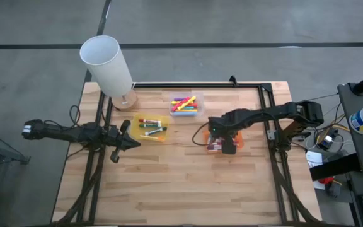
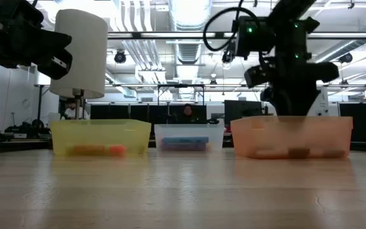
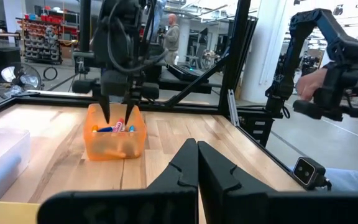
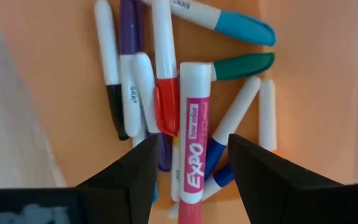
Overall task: Pick & Place Markers
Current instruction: Put the pink marker pen into the transparent yellow bin
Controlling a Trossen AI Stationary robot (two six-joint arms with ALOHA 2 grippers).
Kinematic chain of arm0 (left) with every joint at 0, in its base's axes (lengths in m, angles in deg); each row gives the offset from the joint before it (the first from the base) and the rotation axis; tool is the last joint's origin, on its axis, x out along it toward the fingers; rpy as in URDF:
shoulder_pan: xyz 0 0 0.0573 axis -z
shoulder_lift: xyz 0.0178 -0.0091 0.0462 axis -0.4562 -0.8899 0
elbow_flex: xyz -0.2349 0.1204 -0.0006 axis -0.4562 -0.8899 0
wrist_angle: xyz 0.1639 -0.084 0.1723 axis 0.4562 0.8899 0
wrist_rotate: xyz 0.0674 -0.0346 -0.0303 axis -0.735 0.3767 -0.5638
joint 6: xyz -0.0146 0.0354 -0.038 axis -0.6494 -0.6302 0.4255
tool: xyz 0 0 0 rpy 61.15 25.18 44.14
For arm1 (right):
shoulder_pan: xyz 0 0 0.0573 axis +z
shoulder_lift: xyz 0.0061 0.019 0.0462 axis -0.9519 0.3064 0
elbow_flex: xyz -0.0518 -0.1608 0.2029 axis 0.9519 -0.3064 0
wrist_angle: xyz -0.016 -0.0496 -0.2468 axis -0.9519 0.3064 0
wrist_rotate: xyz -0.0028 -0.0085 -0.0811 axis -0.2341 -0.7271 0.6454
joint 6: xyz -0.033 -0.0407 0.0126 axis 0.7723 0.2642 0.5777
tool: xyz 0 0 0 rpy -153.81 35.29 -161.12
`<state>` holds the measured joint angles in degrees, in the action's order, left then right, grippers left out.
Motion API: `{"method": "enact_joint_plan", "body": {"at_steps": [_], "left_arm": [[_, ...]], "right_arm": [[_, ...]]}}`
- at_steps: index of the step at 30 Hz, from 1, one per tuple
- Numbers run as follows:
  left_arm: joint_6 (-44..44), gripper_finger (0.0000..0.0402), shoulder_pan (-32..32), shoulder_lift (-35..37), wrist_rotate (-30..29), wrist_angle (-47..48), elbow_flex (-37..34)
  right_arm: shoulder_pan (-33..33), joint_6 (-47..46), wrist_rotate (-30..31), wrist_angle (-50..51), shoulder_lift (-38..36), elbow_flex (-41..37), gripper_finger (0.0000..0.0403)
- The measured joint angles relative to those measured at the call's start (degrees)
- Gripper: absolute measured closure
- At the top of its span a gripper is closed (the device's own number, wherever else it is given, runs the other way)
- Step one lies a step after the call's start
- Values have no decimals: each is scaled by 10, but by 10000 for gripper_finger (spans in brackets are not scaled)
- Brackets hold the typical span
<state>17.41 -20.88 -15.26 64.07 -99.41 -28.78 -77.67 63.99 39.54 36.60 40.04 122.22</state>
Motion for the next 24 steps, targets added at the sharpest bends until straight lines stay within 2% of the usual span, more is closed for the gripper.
{"method": "enact_joint_plan", "body": {"at_steps": [11, 14, 20, 24], "left_arm": [[0, 401, 0, 0, 0, 0, 0], [0, 401, 0, 0, 0, 0, 0], [0, 401, 0, 0, 0, 0, 0], [0, 401, 0, 0, 0, 0, 0]], "right_arm": [[-1, -5, 0, -57, 0, -65, 241], [-4, -16, -1, -64, 0, -70, 270], [-5, -14, -1, -58, 0, -58, 363], [-5, -15, 25, -21, 0, -12, 363]]}}
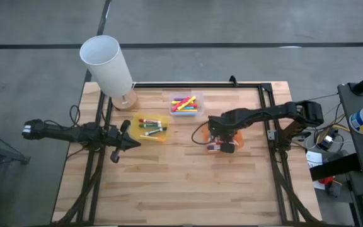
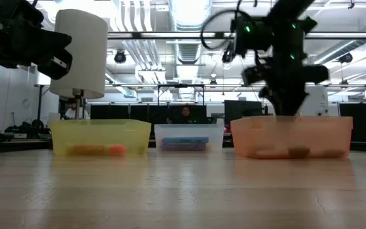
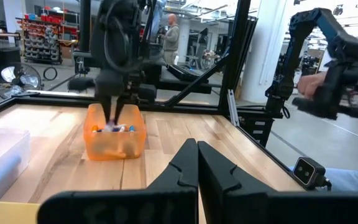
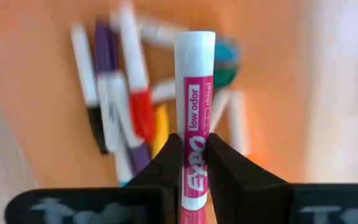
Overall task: Pick & Place Markers
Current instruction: Put the pink marker pen into the transparent yellow bin
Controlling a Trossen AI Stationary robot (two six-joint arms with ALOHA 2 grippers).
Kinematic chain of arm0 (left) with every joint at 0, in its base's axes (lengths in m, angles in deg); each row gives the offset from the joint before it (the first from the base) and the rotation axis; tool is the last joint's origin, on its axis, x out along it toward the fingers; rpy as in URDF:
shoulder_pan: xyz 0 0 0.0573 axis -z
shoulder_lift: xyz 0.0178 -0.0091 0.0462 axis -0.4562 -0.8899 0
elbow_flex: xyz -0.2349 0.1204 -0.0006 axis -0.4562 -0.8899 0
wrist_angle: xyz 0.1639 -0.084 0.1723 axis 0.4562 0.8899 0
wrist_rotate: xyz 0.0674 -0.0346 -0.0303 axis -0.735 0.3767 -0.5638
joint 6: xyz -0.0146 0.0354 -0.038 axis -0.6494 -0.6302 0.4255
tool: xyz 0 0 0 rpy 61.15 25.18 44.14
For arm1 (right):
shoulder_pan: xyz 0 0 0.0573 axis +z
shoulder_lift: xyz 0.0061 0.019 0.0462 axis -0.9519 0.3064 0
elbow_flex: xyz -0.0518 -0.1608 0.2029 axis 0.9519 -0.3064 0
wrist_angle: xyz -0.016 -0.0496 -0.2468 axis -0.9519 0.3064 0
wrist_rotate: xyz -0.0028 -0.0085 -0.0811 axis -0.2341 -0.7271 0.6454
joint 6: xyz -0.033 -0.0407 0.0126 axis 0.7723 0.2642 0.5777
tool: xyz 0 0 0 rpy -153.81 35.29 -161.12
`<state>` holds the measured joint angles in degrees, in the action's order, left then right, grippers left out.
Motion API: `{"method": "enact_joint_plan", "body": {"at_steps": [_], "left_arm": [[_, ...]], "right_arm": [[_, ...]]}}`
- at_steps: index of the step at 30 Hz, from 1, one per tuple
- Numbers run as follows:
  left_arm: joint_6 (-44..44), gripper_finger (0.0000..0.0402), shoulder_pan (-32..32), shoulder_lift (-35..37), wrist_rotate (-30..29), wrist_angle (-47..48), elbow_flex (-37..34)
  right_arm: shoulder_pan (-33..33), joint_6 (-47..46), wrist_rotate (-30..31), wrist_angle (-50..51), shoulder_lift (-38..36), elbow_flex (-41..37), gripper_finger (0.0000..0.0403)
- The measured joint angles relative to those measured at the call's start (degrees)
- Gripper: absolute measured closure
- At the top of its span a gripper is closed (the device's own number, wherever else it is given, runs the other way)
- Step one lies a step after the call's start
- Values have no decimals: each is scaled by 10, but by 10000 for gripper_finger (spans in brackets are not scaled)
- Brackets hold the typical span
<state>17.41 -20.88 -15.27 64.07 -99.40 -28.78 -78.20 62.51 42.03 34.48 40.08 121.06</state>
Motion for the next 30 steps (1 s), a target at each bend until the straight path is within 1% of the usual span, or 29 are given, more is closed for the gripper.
{"method": "enact_joint_plan", "body": {"at_steps": [2, 5, 8, 12, 17, 22, 25, 30], "left_arm": [[0, 401, 0, 0, 0, 0, 0], [0, 401, 0, 0, 0, 0, 0], [0, 401, 0, 0, 0, 0, 0], [0, 401, 0, 0, 0, 0, 0], [0, 401, 0, 0, 0, 0, 0], [0, 401, 0, 0, 0, 0, 0], [0, 401, 0, 0, 0, 1, 0], [0, 401, 0, -2, 0, 4, 0]], "right_arm": [[0, 0, 15, 16, 0, 35, 363], [2, 1, 24, 10, 0, 92, 363], [4, 4, 25, -43, 0, 141, 363], [4, 23, 18, -140, 19, 184, 363], [4, 57, 3, -287, 73, 218, 363], [-4, 72, -1, -428, 137, 246, 363], [-13, 72, -2, -480, 179, 270, 362], [-28, 63, -39, -490, 256, 326, 348]]}}
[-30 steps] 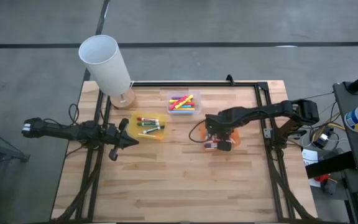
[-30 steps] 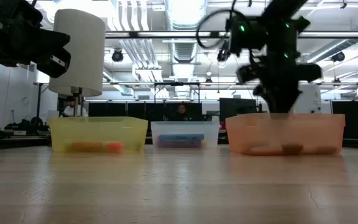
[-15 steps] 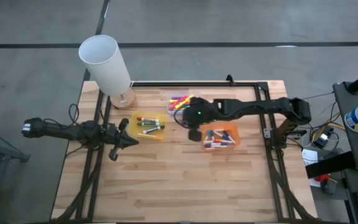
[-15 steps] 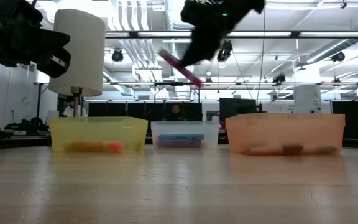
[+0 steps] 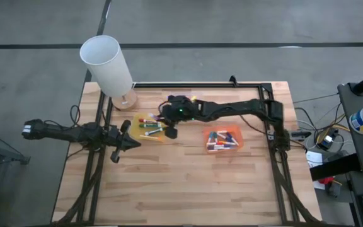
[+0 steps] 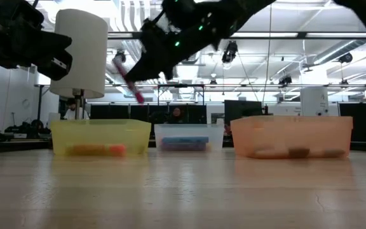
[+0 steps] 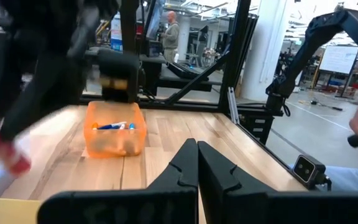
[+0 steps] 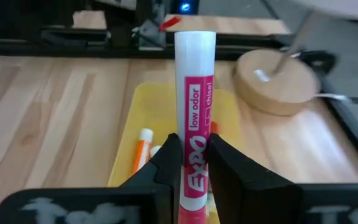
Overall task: Pick & Place Markers
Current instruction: Put the pink marker pen into the transparent yellow bin, then return to Home Position
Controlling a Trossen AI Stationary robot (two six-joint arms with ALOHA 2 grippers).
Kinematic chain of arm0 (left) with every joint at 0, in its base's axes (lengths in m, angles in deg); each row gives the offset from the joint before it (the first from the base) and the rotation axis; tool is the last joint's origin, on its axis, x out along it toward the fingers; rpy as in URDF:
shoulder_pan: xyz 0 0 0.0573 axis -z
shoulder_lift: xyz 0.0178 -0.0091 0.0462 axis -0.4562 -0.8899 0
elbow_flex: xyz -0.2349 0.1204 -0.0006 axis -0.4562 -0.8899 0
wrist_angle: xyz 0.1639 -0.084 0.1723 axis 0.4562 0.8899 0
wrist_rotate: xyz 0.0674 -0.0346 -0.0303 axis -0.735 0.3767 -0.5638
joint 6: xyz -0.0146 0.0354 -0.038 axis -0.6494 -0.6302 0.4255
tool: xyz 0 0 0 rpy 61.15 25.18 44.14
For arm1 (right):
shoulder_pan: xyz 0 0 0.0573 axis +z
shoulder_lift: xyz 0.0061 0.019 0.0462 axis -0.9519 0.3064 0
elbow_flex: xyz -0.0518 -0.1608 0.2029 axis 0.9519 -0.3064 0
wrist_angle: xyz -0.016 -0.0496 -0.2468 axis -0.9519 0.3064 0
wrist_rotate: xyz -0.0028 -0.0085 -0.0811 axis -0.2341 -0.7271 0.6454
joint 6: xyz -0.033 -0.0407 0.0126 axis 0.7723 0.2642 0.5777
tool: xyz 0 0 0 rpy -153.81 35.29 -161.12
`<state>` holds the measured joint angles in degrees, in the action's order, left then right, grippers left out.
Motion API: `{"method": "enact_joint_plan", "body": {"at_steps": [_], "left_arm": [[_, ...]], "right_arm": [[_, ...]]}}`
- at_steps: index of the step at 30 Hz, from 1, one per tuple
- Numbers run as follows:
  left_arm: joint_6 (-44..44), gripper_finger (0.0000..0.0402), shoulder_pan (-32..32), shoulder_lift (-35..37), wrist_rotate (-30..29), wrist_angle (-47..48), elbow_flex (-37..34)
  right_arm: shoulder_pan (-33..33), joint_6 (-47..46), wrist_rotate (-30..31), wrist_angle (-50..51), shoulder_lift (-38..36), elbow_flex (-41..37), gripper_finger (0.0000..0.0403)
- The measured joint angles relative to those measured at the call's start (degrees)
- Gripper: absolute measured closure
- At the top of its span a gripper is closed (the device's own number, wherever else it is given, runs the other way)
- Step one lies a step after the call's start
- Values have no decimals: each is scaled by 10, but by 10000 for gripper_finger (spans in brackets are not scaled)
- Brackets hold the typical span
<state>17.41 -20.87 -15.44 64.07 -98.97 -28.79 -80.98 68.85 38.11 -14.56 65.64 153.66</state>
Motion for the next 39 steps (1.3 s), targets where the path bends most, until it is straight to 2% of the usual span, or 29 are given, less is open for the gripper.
{"method": "enact_joint_plan", "body": {"at_steps": [7, 10, 16, 20, 22, 24, 28, 29, 34, 39], "left_arm": [[0, 401, 0, -3, -1, 5, 0], [0, 401, 0, -3, -1, 4, 0], [0, 401, 0, -4, -2, 5, 0], [0, 401, 0, -4, -2, 6, 0], [0, 401, 0, -5, -2, 9, 0], [0, 401, 0, -6, -2, 10, 0], [0, 401, 0, -10, -3, 13, 0], [0, 401, 0, -10, -3, 14, 0], [0, 401, 0, -11, -6, 16, 0], [0, 401, 0, -11, -6, 17, 0]], "right_arm": [[-6, -23, -58, 9, 89, 80, 338], [-6, -22, -59, 36, 100, 103, 305], [-8, -12, -48, 63, 91, 107, 213], [-7, 0, -63, 131, 57, 91, 191], [-4, -1, -64, 146, 33, 61, 206], [-1, -10, -64, 131, 6, 20, 243], [14, -22, -63, 74, -69, -86, 360], [20, -24, -63, 52, -92, -118, 376], [46, -48, -61, -77, -210, -282, 391], [63, -57, 15, -124, -342, -412, 394]]}}
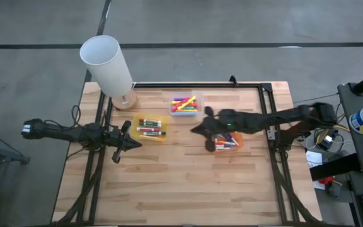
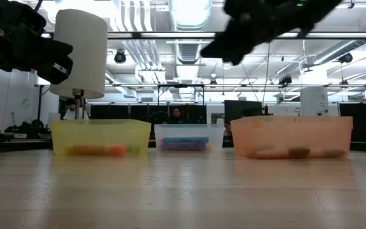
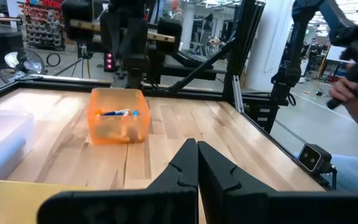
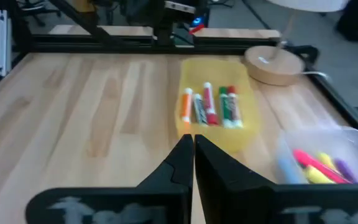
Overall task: Pick & Place Markers
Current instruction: Return to Home Position
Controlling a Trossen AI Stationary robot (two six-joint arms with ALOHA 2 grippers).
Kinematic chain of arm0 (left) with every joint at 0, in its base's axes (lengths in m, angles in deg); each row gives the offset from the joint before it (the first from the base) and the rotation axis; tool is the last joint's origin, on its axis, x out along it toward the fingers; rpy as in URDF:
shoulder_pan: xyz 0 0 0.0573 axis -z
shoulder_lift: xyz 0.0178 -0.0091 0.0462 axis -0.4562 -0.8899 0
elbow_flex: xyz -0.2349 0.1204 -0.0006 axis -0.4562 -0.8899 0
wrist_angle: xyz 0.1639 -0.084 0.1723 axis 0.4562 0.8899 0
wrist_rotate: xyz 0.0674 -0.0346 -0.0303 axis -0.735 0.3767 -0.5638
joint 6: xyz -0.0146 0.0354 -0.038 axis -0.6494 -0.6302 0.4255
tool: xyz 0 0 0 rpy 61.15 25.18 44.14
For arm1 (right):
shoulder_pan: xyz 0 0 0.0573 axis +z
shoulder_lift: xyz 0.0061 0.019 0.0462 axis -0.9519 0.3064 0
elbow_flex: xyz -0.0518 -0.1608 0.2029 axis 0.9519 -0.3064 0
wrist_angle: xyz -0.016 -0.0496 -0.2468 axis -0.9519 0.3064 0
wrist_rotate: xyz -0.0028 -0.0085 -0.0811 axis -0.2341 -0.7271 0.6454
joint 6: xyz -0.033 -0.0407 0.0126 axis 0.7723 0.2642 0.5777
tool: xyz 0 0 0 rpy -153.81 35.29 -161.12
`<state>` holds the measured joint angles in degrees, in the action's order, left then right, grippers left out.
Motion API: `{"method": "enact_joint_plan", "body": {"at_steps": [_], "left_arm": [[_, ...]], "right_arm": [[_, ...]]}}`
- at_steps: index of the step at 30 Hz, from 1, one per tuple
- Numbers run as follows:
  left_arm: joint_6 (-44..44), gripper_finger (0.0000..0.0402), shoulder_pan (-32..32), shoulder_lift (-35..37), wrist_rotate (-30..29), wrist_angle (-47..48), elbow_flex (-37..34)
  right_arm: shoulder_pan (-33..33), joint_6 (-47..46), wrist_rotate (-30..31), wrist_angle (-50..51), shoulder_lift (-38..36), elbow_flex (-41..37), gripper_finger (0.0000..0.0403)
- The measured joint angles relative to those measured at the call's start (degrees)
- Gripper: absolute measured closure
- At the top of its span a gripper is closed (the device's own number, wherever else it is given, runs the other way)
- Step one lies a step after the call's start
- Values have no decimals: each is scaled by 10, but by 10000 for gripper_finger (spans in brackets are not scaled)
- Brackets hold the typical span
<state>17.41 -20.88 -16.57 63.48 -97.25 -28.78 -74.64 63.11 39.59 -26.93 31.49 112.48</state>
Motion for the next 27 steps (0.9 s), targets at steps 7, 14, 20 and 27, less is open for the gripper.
{"method": "enact_joint_plan", "body": {"at_steps": [7, 14, 20, 27], "left_arm": [[0, 401, 0, 0, 1, 3, 0], [0, 401, 0, 0, 1, 3, 0], [0, 401, 0, 0, 2, 3, 0], [0, 401, 0, 0, 2, 3, 0]], "right_arm": [[0, -20, 14, 20, -174, -132, 394], [0, -26, 14, 42, -333, -235, 394], [0, -27, 14, 43, -434, -299, 394], [0, -26, 14, 45, -493, -358, 394]]}}
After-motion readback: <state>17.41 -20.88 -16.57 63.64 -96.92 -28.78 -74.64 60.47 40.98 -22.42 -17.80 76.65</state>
